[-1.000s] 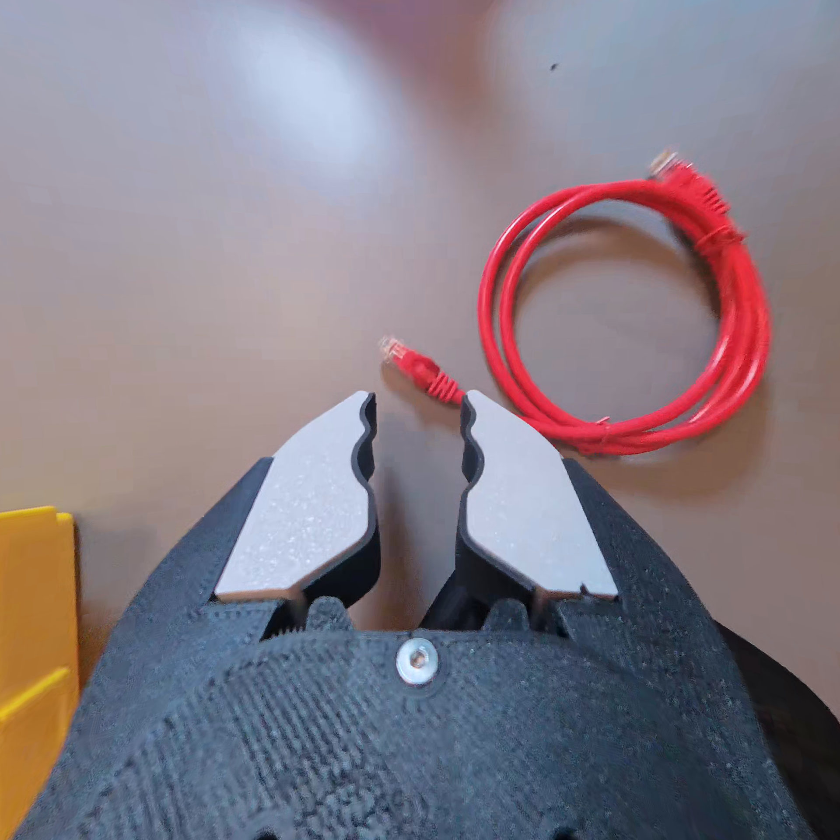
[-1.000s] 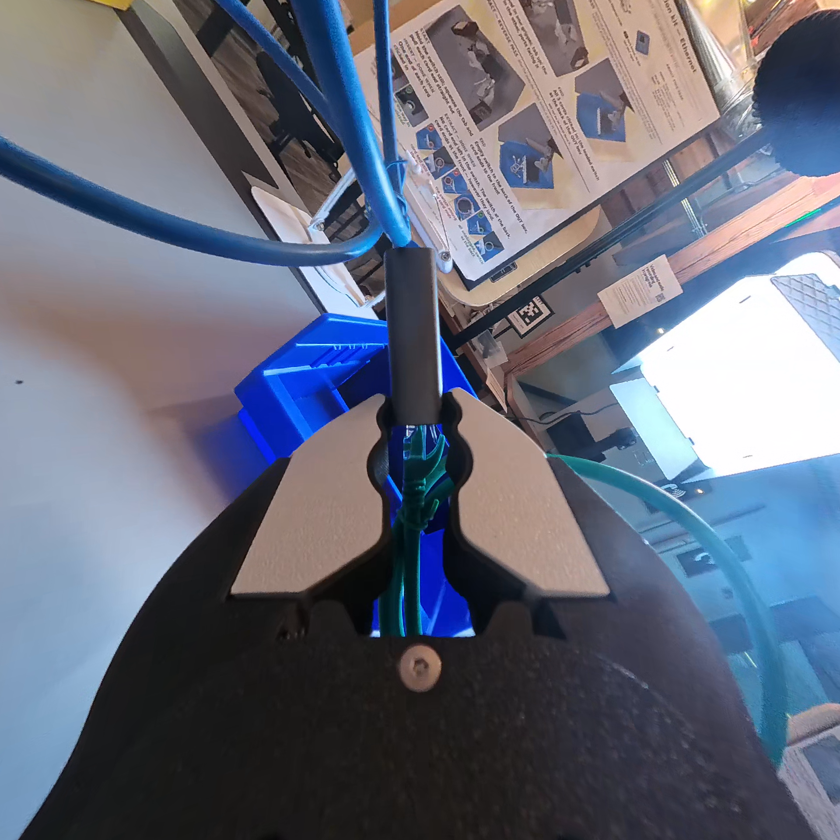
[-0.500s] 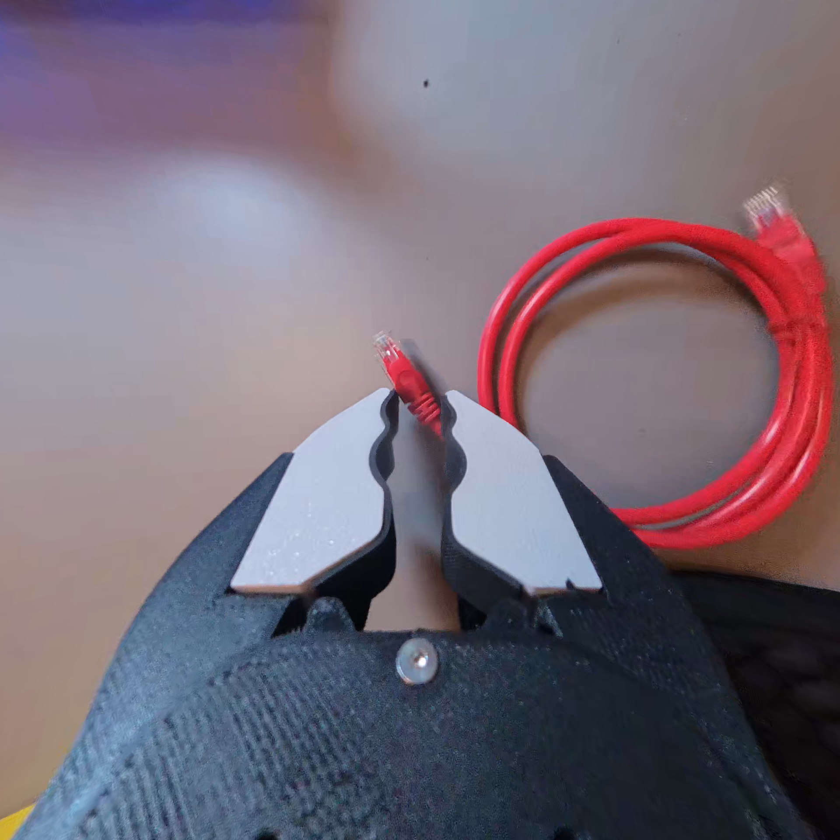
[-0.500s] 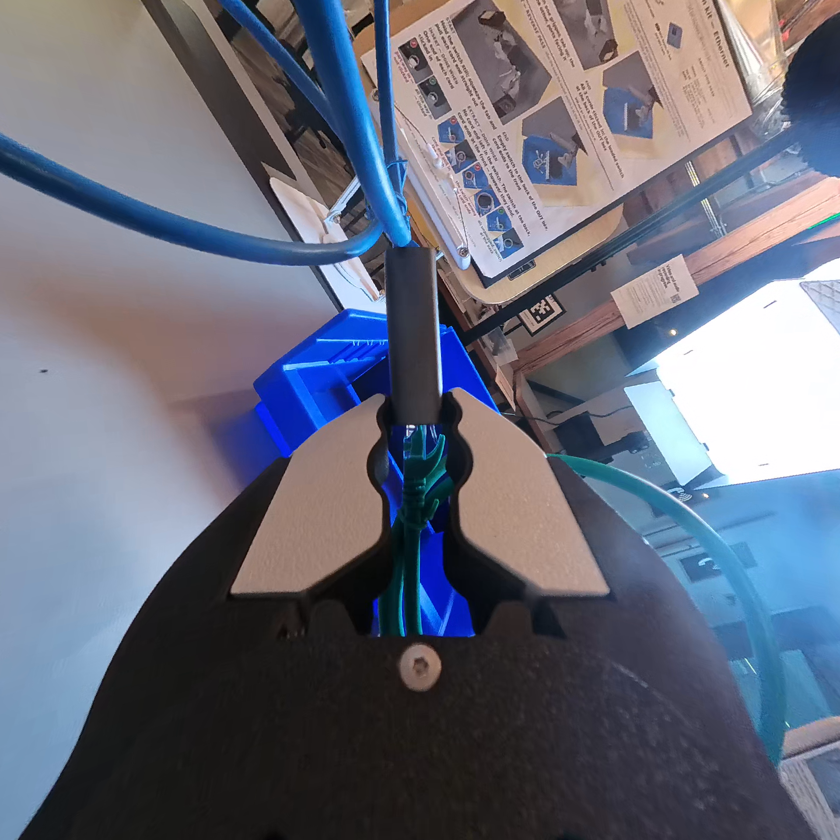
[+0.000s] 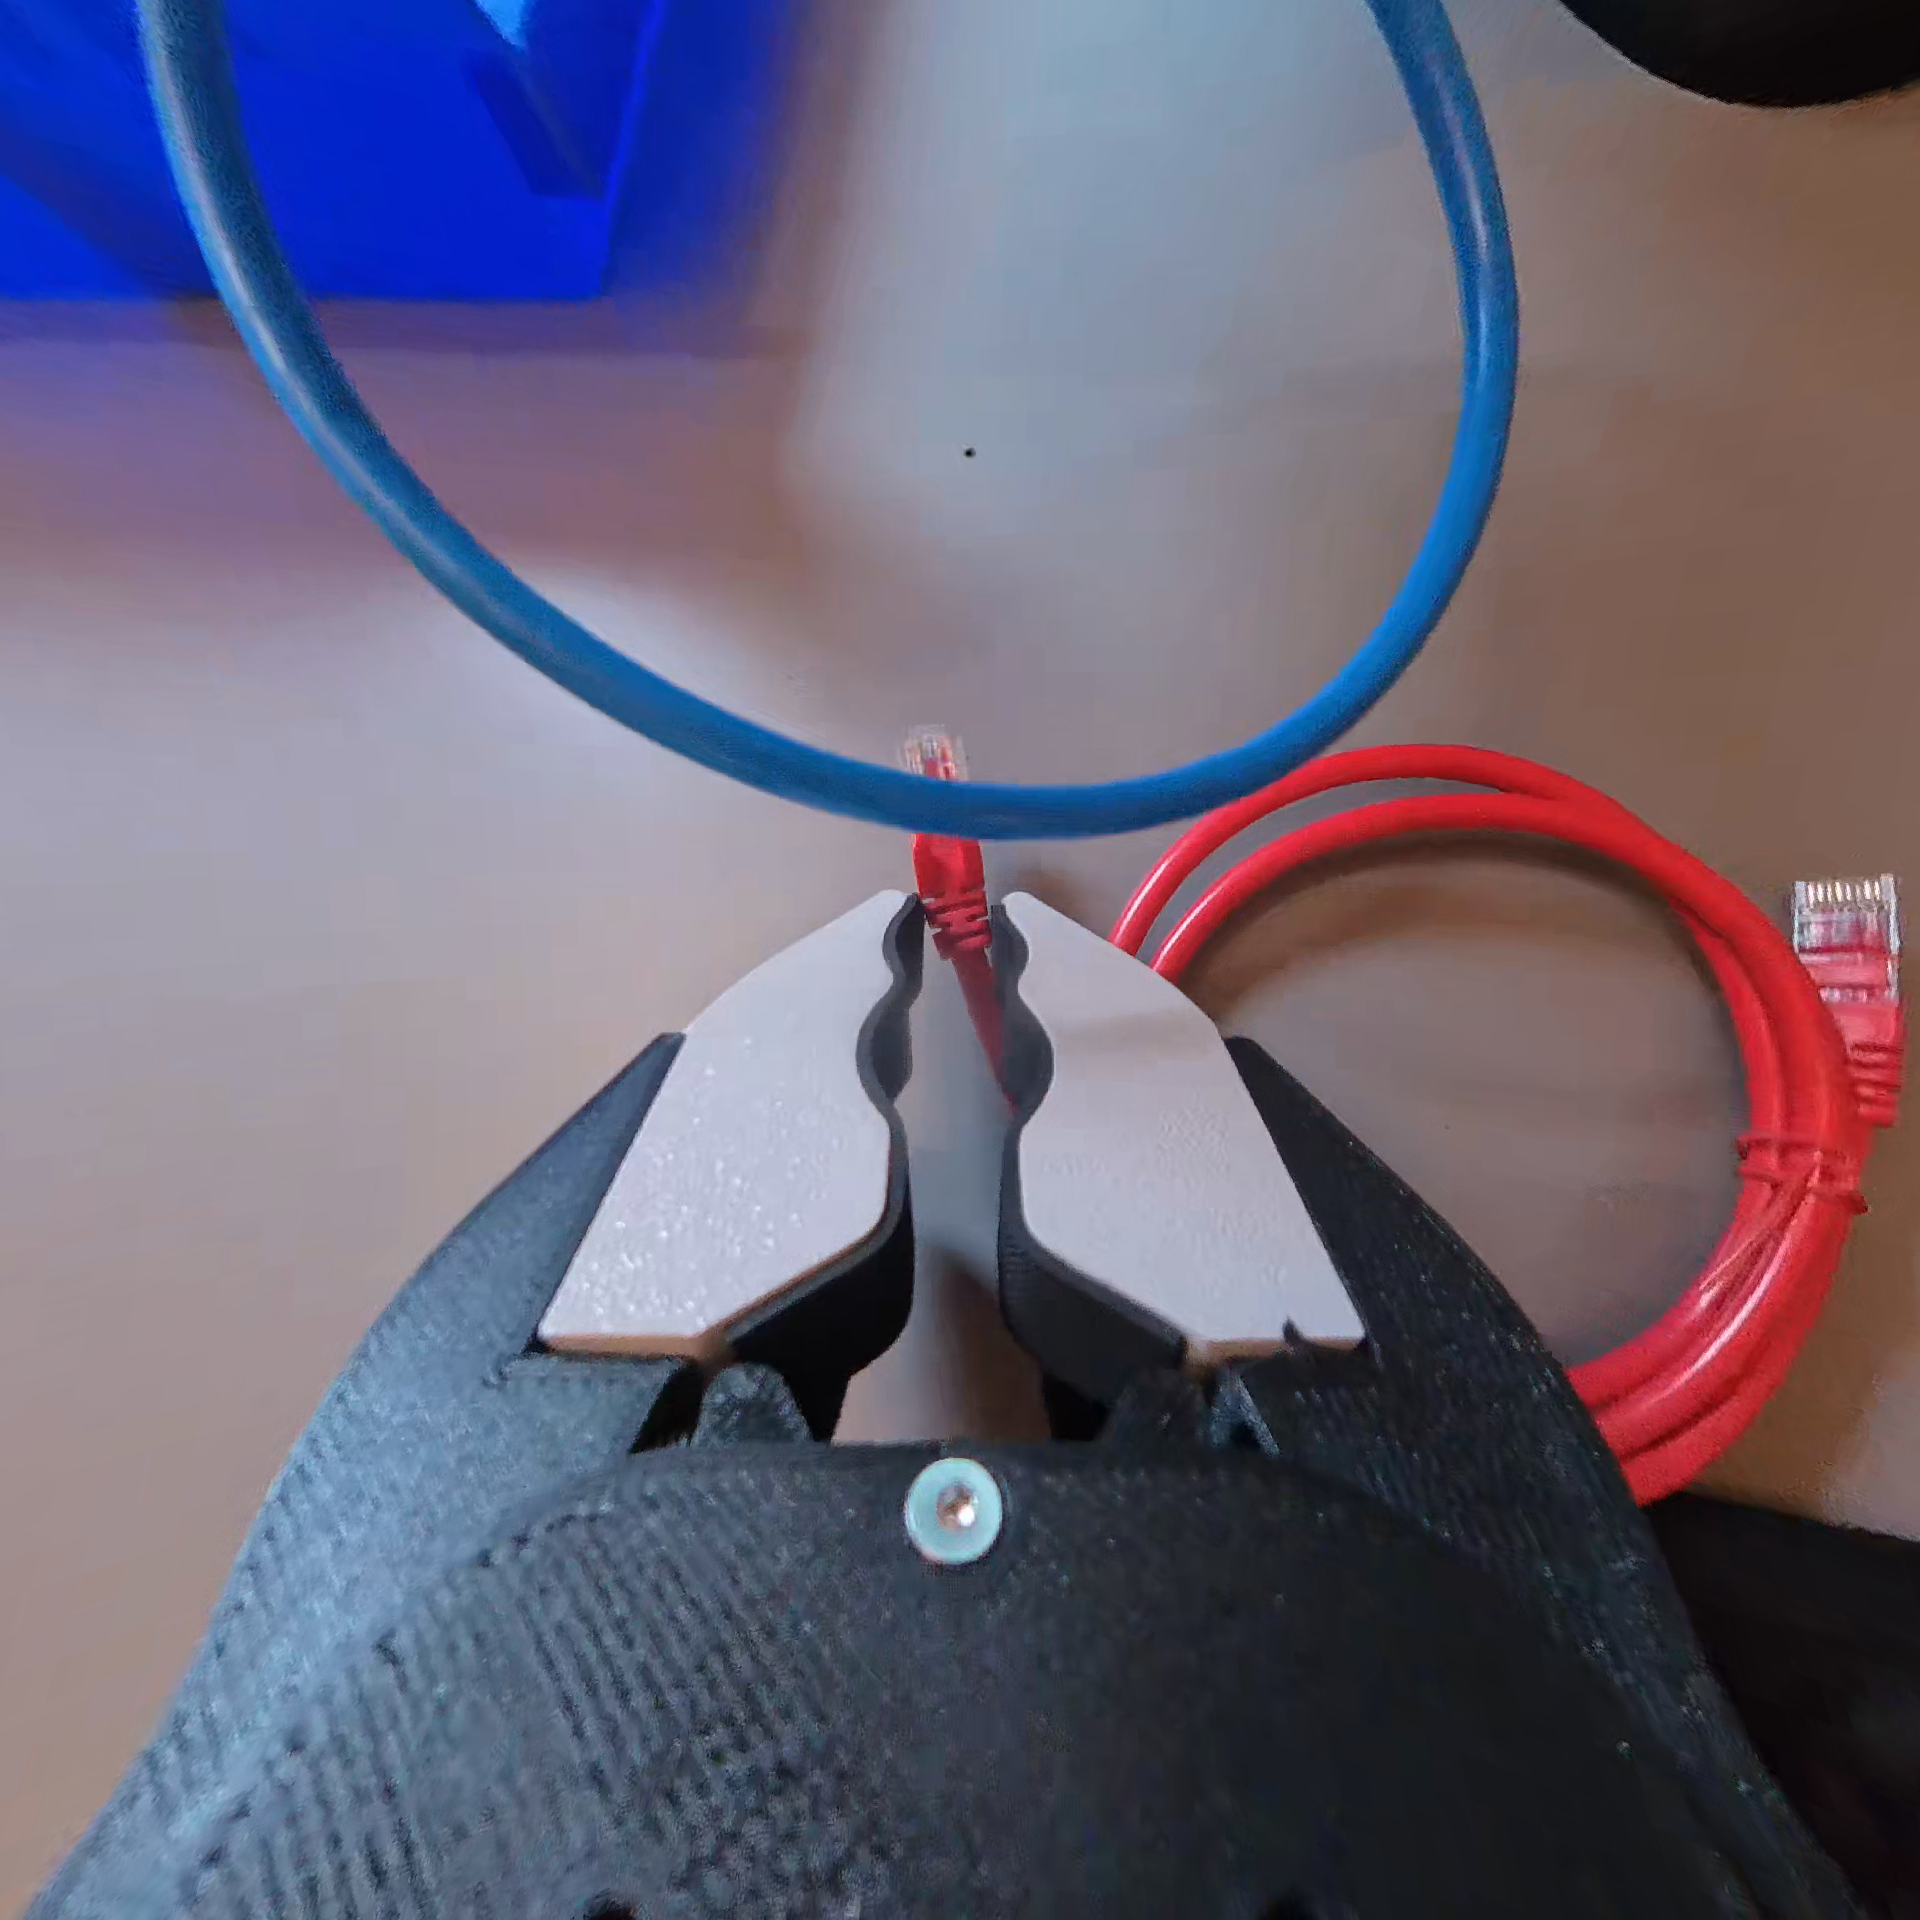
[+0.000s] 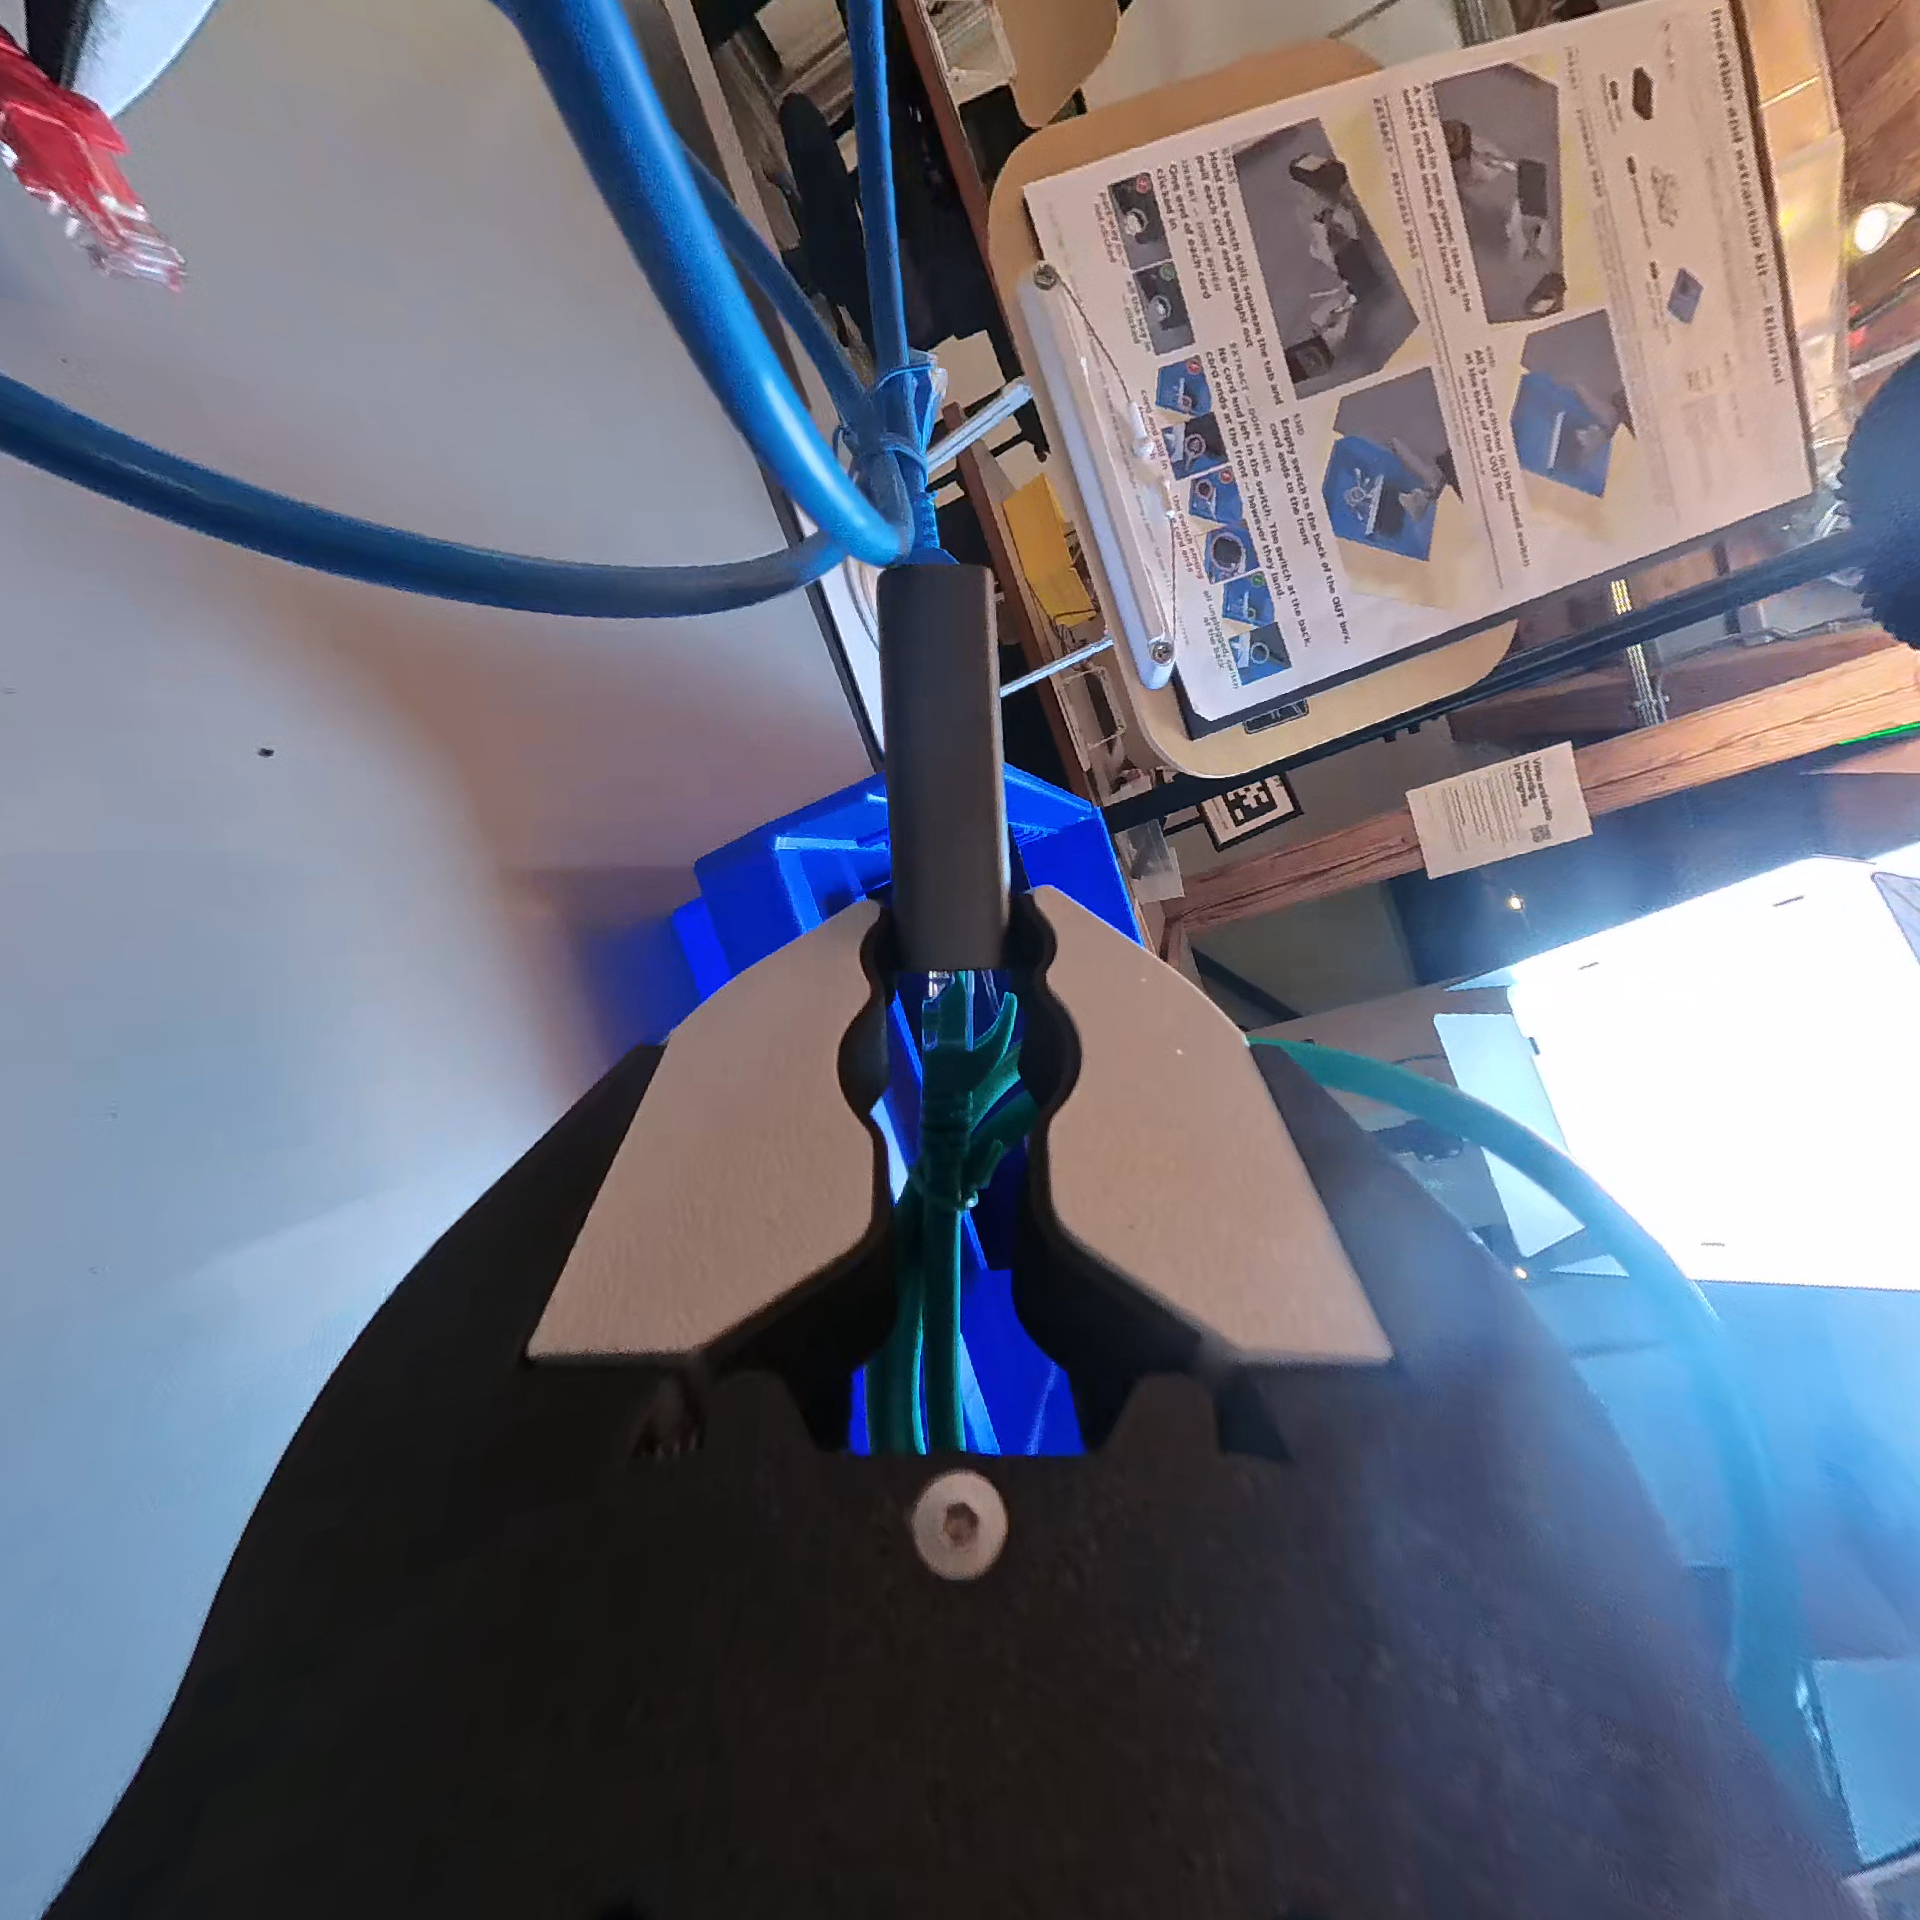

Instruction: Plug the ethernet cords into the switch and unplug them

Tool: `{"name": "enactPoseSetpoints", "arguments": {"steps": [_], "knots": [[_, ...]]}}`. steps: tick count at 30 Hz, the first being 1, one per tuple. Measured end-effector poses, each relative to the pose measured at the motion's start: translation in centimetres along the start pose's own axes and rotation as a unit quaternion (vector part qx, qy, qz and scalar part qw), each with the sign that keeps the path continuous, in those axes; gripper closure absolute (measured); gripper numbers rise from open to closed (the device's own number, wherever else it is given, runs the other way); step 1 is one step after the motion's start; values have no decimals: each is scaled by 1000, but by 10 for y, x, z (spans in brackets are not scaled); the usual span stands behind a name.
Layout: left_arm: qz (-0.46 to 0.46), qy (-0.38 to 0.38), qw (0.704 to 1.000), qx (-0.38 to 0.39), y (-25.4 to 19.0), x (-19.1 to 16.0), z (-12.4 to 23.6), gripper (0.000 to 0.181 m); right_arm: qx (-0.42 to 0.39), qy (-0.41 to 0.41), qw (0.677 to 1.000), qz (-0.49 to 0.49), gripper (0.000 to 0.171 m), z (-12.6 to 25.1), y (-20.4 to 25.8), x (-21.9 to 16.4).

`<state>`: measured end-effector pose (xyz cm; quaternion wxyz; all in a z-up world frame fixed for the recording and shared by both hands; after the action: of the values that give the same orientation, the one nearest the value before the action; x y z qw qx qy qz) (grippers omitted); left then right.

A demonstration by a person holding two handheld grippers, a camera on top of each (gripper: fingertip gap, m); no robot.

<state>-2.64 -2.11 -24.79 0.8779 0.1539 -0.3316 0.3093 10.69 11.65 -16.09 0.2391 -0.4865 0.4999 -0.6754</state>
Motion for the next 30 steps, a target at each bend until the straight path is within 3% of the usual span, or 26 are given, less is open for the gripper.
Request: {"name": "enactPoseSetpoints", "arguments": {"steps": [6, 12, 17, 23, 30], "knots": [[22, -10, 999, 26, 3, 0, 11, 170, 3, -16, 999, 41, 150, 3, 7, 0], [33, -42, 994, 100, 36, 1, 79, 170, 18, -40, 992, 117, 150, 4, 23, 8], [-18, -30, 996, 86, 22, 23, 122, 170, 33, -54, 978, 201, 150, 1, 43, 16], [-54, 5, 999, -3, -16, 54, 66, 170, 27, -68, 975, 210, 150, 0, 49, 29], [-19, 39, 999, -27, -12, 68, 22, 170, 33, -59, 986, 155, 150, 0, 53, 46]]}}
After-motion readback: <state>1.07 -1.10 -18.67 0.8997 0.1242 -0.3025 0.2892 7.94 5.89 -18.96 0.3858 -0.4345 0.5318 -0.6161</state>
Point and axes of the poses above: each gripper's, where its closed fingertips meet, z back along the fingers, x out of its top, y = z × x across the jaws, the point moved 2 cm from there along z, back along the fingers, and after that the axes turned 5 degrees about -x, right-handed, at the moved point
